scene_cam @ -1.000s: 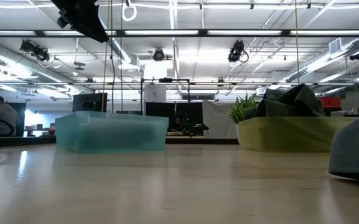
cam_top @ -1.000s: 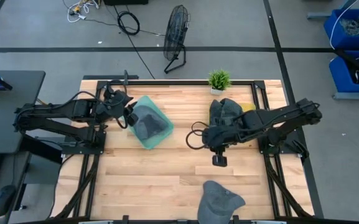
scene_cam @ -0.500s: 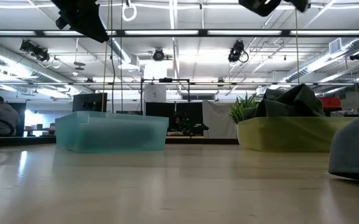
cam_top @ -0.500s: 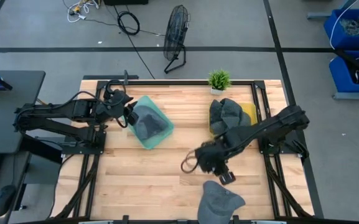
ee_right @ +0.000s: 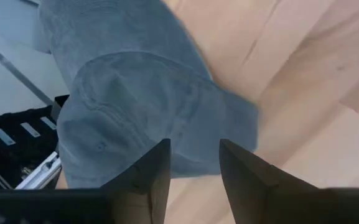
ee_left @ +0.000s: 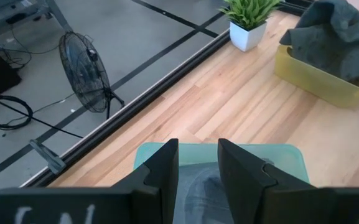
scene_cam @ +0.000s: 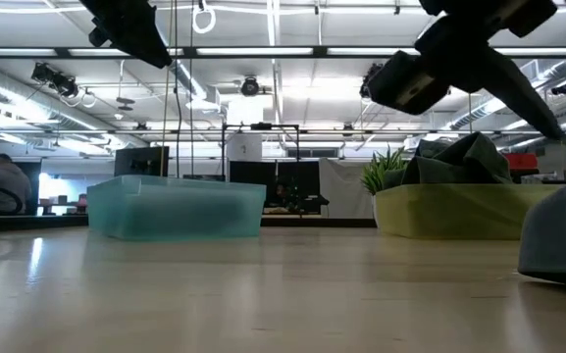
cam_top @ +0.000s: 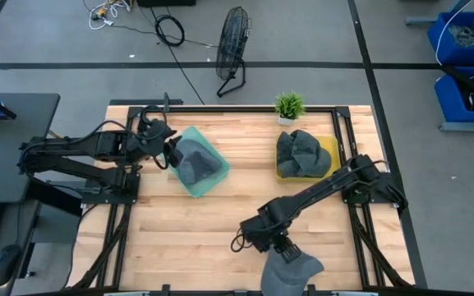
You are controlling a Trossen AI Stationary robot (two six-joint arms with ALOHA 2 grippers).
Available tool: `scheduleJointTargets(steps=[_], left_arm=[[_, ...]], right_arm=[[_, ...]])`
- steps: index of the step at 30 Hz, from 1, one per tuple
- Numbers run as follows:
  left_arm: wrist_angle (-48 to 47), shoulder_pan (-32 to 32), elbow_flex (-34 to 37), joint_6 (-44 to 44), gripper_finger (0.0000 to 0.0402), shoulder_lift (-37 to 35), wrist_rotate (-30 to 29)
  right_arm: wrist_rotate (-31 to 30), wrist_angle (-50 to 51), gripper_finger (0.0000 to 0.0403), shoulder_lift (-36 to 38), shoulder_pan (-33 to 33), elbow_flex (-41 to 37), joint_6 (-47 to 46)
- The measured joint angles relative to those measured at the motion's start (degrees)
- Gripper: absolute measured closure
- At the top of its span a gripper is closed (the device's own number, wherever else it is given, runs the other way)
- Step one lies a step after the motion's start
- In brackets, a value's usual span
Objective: Pick & Place hat
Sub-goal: Put the blue cap into the green bin
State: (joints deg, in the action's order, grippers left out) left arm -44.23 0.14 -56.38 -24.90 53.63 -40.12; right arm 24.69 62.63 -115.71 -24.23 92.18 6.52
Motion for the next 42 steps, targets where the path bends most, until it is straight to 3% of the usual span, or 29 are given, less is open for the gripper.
scheduleJointTargets(steps=[9,18,22,25,29,35,42], left_arm=[[-0.22,-0.02,0.0,0.06,0.0287,0.0,0.59],[-0.28,-0.02,0.0,0.08,0.0287,0.0,0.64],[-0.26,-0.02,0.01,0.08,0.0287,0.0,0.64],[-0.26,-0.02,0.0,0.08,0.0287,0.0,0.64],[-0.24,-0.02,0.0,0.08,0.0287,0.0,0.64],[-0.22,-0.02,0.02,0.17,0.0287,0.0,0.61],[0.47,0.0,0.01,1.71,0.0287,0.0,0.56]], right_arm=[[0.3,-3.45,0.0262,-2.73,-1.39,-1.25,1.64],[-0.36,-15.64,0.0266,-2.73,-1.72,-7.75,2.26],[-2.24,-22.28,0.0289,-2.71,-1.61,-11.27,-0.82],[-2.22,-24.76,0.0331,-2.37,-1.4,-13.16,-1.82],[-2.08,-23.58,0.0392,-2.09,-0.54,-13.4,-2.69],[-3.59,-18.31,0.0396,-0.02,2.07,-13.42,-4.59],[-13.74,-12.96,0.0399,7.26,6.94,-11.94,-4.11]])
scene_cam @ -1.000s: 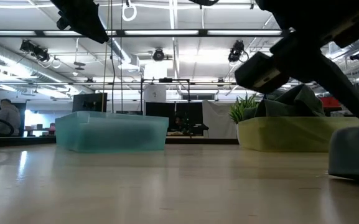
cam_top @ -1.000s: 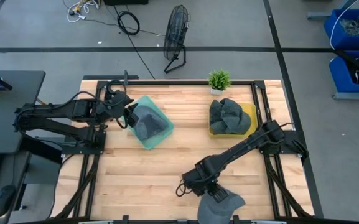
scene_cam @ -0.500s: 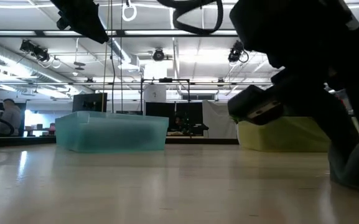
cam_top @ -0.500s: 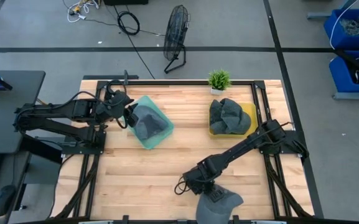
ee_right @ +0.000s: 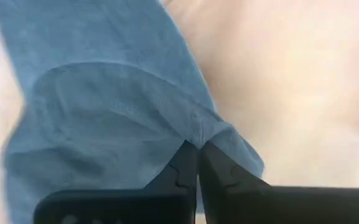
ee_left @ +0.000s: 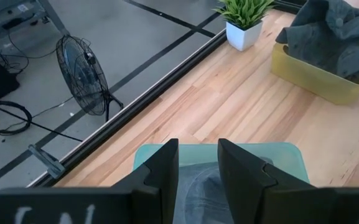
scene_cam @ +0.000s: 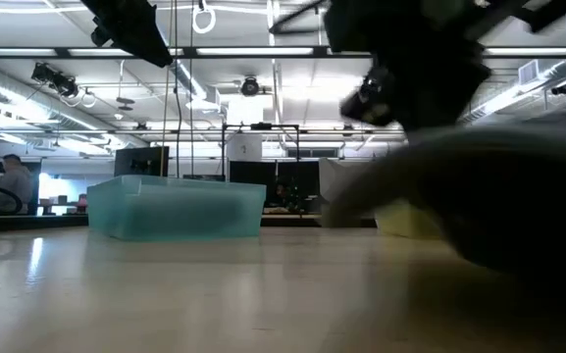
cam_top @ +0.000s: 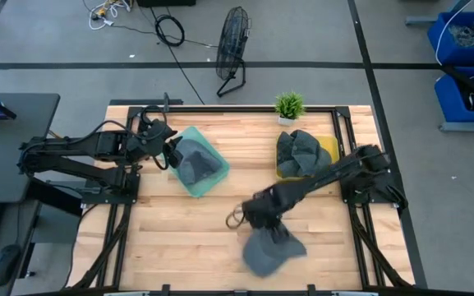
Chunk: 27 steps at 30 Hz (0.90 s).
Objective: Pick & Place hat
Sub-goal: Put the blue cap into the green bin
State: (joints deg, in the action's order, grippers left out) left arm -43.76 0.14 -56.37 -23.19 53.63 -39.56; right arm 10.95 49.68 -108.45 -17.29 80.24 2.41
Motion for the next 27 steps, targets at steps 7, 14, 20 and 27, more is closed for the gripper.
scheduleJointTargets(steps=[7,14,20,27], left_arm=[[0.9,0.0,0.01,2.25,0.0287,-0.01,0.0],[2.27,0.0,0.0,3.72,0.0287,0.0,-0.01],[5.64,0.0,0.01,7.75,0.0287,0.0,-0.4],[9.92,0.0,0.0,16.11,0.0287,-0.02,-3.18]], right_arm=[[-21.86,-3.69,0.0399,9.69,6.9,1.67,3.22],[-28.02,-30.55,0.0399,12.24,16.46,1.74,3.42],[-24.99,-49.44,0.0399,9.37,23.94,1.89,-0.63],[-13.31,-51.86,0.0399,2.6,26.66,1.85,-14.49]])
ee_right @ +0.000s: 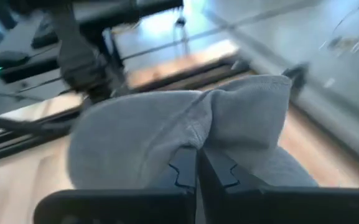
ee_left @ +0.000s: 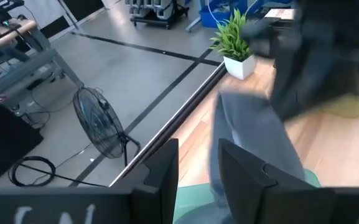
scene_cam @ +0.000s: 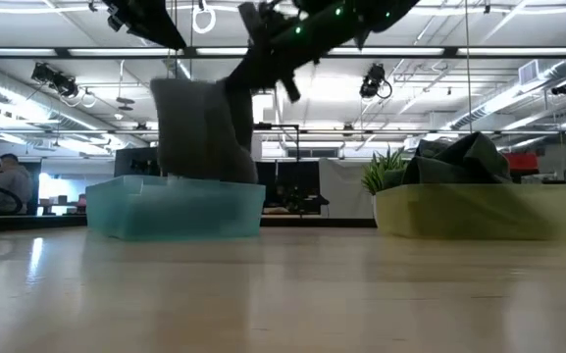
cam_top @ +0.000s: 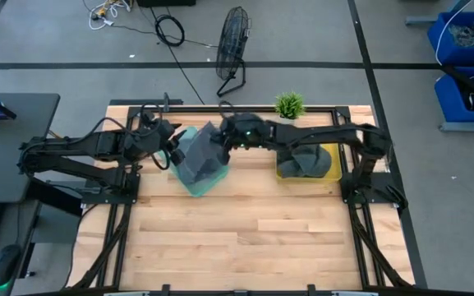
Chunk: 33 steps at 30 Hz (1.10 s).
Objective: Pick & Place hat
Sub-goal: Put the blue cap into the green bin
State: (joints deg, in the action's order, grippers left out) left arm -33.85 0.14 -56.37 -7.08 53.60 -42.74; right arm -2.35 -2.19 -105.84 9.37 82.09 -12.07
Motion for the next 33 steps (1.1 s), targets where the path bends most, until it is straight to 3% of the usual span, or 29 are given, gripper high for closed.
scheduleJointTargets(steps=[5,12,19,27,33], left_arm=[[0.02,0.0,0.02,0.91,0.0287,0.0,-0.07],[-0.41,0.0,0.01,1.52,0.0287,0.0,0.95],[-0.2,-0.37,-0.01,1.33,0.0287,-0.02,20.25],[0.21,-3.9,0.14,1.78,0.0287,-0.02,30.05],[7.89,-7.97,3.83,1.78,0.0287,0.14,34.41]], right_arm=[[10.18,-4.55,0.0398,-3.88,-1.24,-0.09,-4.24],[10.27,-5.68,0.0398,-3.64,-1.58,4.17,-5.59],[10.52,2.22,0.0398,-3.45,-1.54,7.27,-6.93],[10.64,5.91,0.0398,-5.66,-4.12,7.32,-11.5],[4.7,5.07,0.0398,-5.94,-2.79,7.32,-11.64]])
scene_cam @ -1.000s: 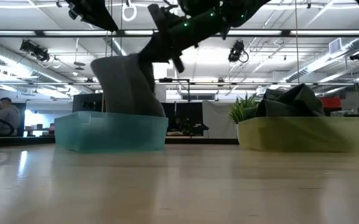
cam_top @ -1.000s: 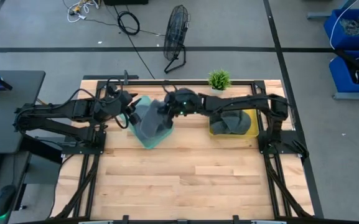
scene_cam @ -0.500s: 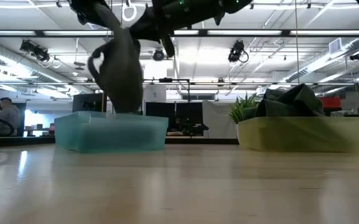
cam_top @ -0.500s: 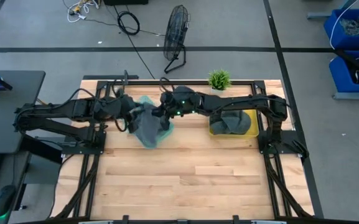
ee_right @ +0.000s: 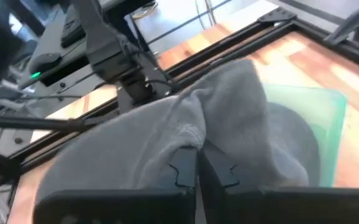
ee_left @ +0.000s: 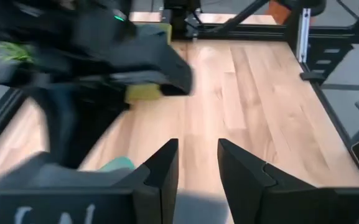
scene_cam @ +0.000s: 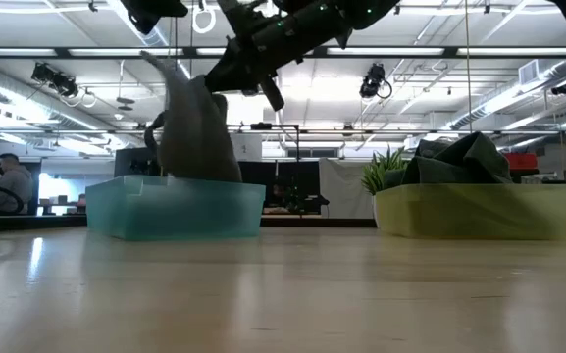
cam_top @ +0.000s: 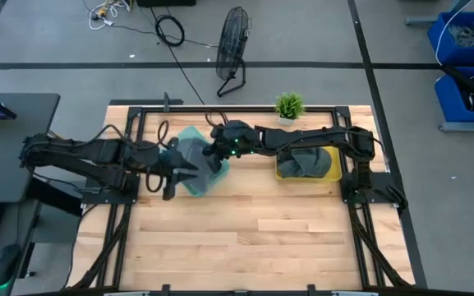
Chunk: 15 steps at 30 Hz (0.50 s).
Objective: Pick & Place hat
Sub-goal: Put the blue cap into the green bin
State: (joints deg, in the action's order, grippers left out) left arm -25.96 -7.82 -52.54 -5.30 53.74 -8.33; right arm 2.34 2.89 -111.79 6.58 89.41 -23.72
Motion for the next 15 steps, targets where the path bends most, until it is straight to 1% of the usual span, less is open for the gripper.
scheduleJointTargets(steps=[4,6,8,10,12,15], left_arm=[[5.79,-1.1,4.52,-0.02,0.0287,1.79,-0.01],[10.62,-1.02,6.93,-0.01,0.0287,3.17,-0.18],[11.81,-0.61,8.89,-0.48,0.0287,4.68,-0.7],[11.27,0.09,9.94,-3.26,0.0287,6.29,-0.87],[8.29,1.01,10.21,-6.84,0.0287,7.16,-1.29],[2.26,2.09,10.24,-11.31,0.0287,7.82,-5.9]], right_arm=[[-0.05,0.29,0.0398,0.0,0.92,0.0,-0.97],[0.07,0.53,0.0398,0.0,1.05,0.0,-1.03],[0.27,1.61,0.0398,0.0,1.11,0.0,-0.88],[1.39,3.48,0.0398,0.0,1.13,0.0,-0.2],[2.36,5.33,0.0398,0.0,1.13,0.0,0.28],[3.54,8.26,0.0398,0.0,1.13,0.0,1.34]])
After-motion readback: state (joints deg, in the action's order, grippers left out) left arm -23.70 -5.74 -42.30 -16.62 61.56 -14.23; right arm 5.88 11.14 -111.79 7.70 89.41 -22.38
